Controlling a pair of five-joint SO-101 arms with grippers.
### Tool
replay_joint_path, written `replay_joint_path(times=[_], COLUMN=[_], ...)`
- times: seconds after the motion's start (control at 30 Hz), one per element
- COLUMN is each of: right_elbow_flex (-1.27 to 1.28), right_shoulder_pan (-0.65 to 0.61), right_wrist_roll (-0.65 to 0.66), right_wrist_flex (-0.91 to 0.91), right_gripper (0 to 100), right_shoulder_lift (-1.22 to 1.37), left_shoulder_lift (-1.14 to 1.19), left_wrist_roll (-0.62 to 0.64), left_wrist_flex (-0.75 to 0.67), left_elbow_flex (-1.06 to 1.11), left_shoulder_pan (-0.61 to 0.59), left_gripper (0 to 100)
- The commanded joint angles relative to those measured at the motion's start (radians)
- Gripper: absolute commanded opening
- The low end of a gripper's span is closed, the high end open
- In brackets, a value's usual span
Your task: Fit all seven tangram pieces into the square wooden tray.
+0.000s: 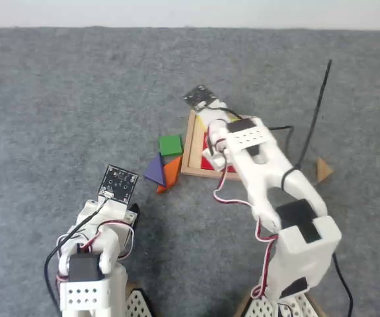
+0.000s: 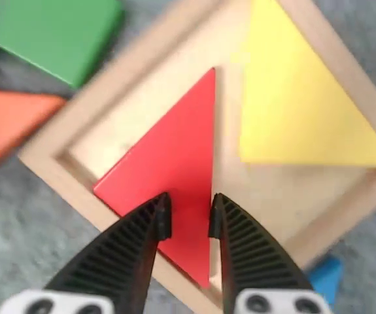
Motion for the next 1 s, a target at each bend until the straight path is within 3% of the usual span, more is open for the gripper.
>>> replay_joint_path(times=[0.0,0.1,0.33,0.5,0.73,0.97], right_elbow_flex=[0.002,0.002,-0.041,-0.061,-0.23,-0.423], right_shoulder_pan=[0.05,0.019,-0.062,-0.071,-0.067,-0.067], right_wrist_roll=[0.021,0.009,-0.207,-0.339,-0.304,-0.302], right_wrist_flex=[-0.008,-0.008,-0.024,-0.091,-0.081,0.119], right_gripper=[10.6,10.6,10.7,23.9,26.2,21.4], right_shoulder_lift=[-0.051,-0.114,-0.217,-0.157,0.107,0.274], left_shoulder_lift=[-0.012,-0.012,-0.012,-0.012,-0.012,-0.012], left_wrist_roll=[-0.008,-0.008,-0.008,-0.008,-0.008,-0.008], left_wrist_flex=[0.008,0.008,0.008,0.008,0.008,0.008], left_elbow_flex=[-0.008,-0.008,-0.008,-0.008,-0.008,-0.008], left_shoulder_pan=[-0.006,-0.006,-0.006,-0.006,-0.006,-0.006], left_gripper=[17,17,17,17,17,17])
